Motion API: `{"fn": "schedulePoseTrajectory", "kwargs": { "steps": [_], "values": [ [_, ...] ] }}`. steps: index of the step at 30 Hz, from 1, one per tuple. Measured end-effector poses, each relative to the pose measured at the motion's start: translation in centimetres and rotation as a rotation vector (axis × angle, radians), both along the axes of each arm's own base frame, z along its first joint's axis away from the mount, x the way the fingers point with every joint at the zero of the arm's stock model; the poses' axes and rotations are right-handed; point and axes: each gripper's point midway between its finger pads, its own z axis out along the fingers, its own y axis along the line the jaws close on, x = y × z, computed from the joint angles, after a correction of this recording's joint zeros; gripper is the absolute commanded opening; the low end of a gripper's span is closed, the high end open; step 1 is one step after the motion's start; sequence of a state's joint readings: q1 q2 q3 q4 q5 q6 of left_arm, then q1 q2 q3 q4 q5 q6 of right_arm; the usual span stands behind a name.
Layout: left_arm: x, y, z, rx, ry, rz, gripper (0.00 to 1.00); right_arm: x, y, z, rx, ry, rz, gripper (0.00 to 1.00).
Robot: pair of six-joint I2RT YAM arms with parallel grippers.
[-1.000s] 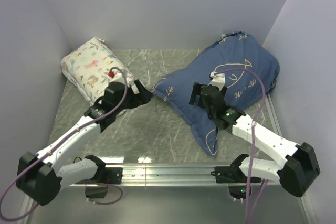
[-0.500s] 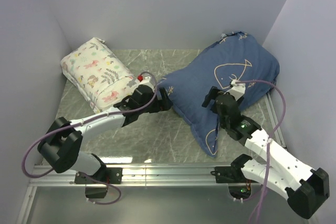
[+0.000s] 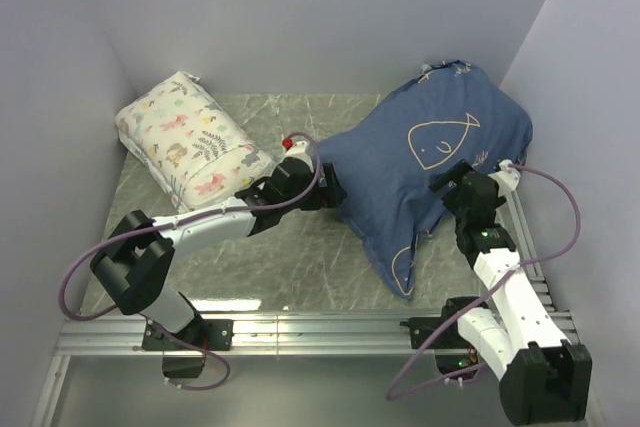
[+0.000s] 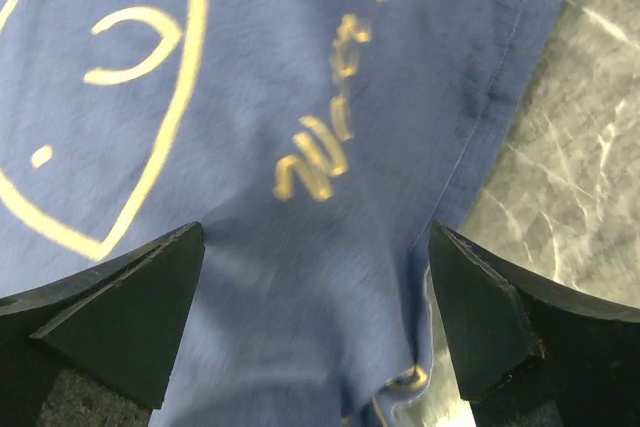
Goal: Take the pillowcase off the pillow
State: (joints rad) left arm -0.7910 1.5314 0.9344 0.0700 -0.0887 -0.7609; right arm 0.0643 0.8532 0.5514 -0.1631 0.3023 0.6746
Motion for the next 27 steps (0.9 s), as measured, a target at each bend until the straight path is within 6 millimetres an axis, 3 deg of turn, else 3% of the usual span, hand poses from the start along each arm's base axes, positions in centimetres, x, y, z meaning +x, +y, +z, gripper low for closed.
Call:
{"fn": "schedulePoseTrajectory", "kwargs": {
  "steps": [7,8,9,10,11,13,17,19,23,27],
  "values": [
    [1.5,0.1,1.9,0.012,-0.050,0.045,0.99,1.5,0.8,-3.4,0.101,-0.061,0.033,0.96],
    [1.8,0.1,2.3,0.015,-0.059,0.058,0.99,1.8,1.0,-3.4,0.112,-0.075,0.042,0.88],
    [2.3,0.3,2.9,0.024,-0.071,0.081,0.99,2.4,1.3,-3.0,0.127,-0.099,0.056,0.64],
    [3.0,0.4,3.7,0.026,-0.093,0.108,0.99,2.6,1.4,-2.8,0.128,-0.109,0.064,0.64],
    [3.9,0.6,4.7,0.037,-0.115,0.141,0.99,2.9,1.8,-2.6,0.147,-0.124,0.074,0.32],
    [6.0,0.3,6.8,0.043,-0.169,0.198,0.99,3.3,2.2,-1.9,0.150,-0.154,0.104,0.01],
    [11.3,-0.9,10.5,0.041,-0.262,0.278,0.99,3.3,2.7,-1.4,0.157,-0.164,0.134,0.00],
    [13.8,-1.7,10.8,0.056,-0.292,0.295,0.99,3.1,2.9,-0.8,0.152,-0.164,0.151,0.00],
    [17.2,-2.8,7.9,0.130,-0.289,0.278,0.96,2.1,3.7,2.6,0.144,-0.203,0.208,0.00],
    [17.2,-3.6,2.8,0.195,-0.215,0.184,0.95,1.3,5.4,8.4,0.134,-0.267,0.293,0.00]
  ]
}}
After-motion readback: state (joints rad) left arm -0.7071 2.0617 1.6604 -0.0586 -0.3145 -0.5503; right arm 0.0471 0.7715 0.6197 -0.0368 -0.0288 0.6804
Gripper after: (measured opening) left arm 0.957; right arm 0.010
